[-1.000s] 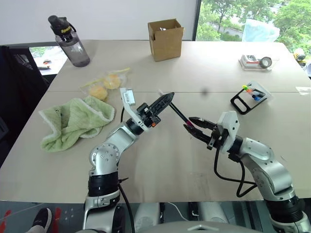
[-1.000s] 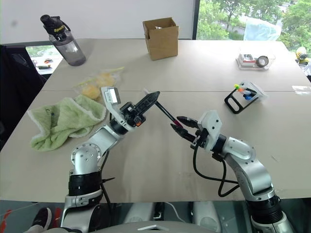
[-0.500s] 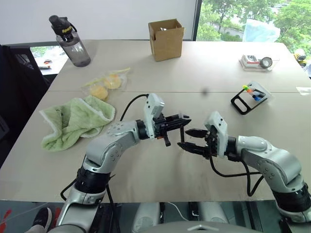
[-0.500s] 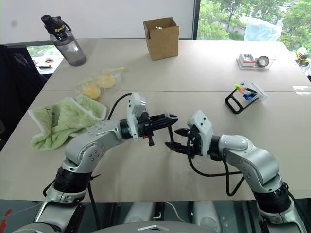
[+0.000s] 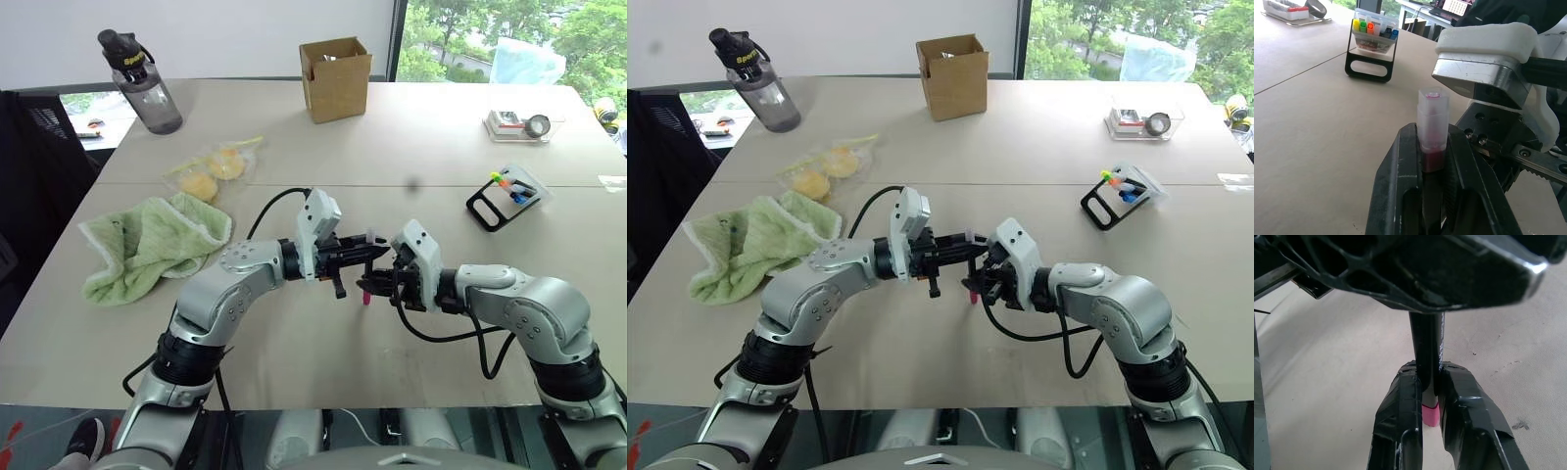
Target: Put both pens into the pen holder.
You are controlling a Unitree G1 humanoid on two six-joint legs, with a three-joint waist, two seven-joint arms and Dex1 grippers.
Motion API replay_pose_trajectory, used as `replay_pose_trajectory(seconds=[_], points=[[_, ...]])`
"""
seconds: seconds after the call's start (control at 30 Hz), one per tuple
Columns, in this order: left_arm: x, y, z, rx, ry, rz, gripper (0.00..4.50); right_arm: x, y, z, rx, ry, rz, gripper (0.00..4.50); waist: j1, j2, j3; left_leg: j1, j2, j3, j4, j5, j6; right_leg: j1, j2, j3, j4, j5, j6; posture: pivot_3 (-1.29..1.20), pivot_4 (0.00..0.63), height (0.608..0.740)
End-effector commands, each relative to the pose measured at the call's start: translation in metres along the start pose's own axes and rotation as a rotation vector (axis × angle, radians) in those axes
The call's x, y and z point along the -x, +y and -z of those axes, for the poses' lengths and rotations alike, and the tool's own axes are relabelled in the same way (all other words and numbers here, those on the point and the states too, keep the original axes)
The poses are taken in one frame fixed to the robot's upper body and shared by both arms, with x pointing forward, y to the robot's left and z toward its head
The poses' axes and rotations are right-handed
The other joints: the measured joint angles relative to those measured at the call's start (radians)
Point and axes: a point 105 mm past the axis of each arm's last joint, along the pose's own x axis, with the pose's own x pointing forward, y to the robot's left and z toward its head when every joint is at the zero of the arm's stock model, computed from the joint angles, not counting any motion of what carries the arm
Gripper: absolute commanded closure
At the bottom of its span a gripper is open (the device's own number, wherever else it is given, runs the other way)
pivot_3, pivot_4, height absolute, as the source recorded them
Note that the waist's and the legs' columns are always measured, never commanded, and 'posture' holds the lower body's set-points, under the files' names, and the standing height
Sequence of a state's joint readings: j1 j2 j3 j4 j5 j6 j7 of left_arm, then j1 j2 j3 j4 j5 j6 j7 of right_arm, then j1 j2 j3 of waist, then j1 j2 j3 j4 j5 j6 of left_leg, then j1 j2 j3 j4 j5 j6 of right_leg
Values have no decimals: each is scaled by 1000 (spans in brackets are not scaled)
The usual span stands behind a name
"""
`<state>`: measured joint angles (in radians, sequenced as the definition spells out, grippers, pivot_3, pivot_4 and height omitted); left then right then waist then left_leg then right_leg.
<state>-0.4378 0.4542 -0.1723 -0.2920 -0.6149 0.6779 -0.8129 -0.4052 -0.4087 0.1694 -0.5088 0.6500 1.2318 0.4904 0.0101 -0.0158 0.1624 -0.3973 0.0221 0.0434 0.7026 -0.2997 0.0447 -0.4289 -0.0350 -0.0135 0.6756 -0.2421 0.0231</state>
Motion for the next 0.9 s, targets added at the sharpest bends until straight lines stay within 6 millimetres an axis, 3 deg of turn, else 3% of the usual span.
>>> replay_pose_trajectory(seconds=[0.03, 0.2, 0.3, 0.4, 0.57, 0.73, 0.9], points=[[1, 0, -17, -35, -61, 12, 3430, 5, -4, -17, 58, -64, 32, 4475, -1, 0, 0, 0, 0, 0, 0, 0, 0, 0, 0, 0, 0, 0, 0, 0, 150, 736], [4, 26, -33, -96, -128, -156, 1268, 12, -24, -28, 122, -114, 129, 4475, 1, 0, 0, 0, 0, 0, 0, 0, 0, 0, 0, 0, 0, 0, 0, 0, 150, 736], [11, 26, -45, -118, -180, -163, 1268, 26, -44, -45, 233, -208, 207, 4475, 0, 0, 0, 0, 0, 0, 0, 0, 0, 0, 0, 0, -1, 0, 0, 0, 150, 736], [17, 26, -58, -126, -231, -172, 1268, 55, -62, -77, 421, -386, 313, 4475, 0, 0, 0, -1, 0, 0, 0, 0, 0, 0, 0, 0, -2, 0, 0, 0, 150, 736], [17, 22, -57, -136, -198, -160, 1268, 108, -100, -103, 679, -417, 555, 4475, 3, 0, 1, -1, 0, 0, 0, 0, 0, 0, 0, 0, -3, 0, 0, 0, 150, 736], [12, 10, -44, -188, -92, -95, 1268, 156, -142, -106, 842, -326, 821, 4475, 3, 0, 1, -1, 0, 2, -1, 2, -4, 0, 0, 0, -4, 0, 0, 0, 150, 736], [12, 9, -42, -223, -55, -88, 1268, 167, -154, -97, 875, -258, 856, 4475, -6, 1, 1, 0, 1, 2, -2, 2, -4, 0, 0, 2, -4, 0, 0, 0, 150, 736]])
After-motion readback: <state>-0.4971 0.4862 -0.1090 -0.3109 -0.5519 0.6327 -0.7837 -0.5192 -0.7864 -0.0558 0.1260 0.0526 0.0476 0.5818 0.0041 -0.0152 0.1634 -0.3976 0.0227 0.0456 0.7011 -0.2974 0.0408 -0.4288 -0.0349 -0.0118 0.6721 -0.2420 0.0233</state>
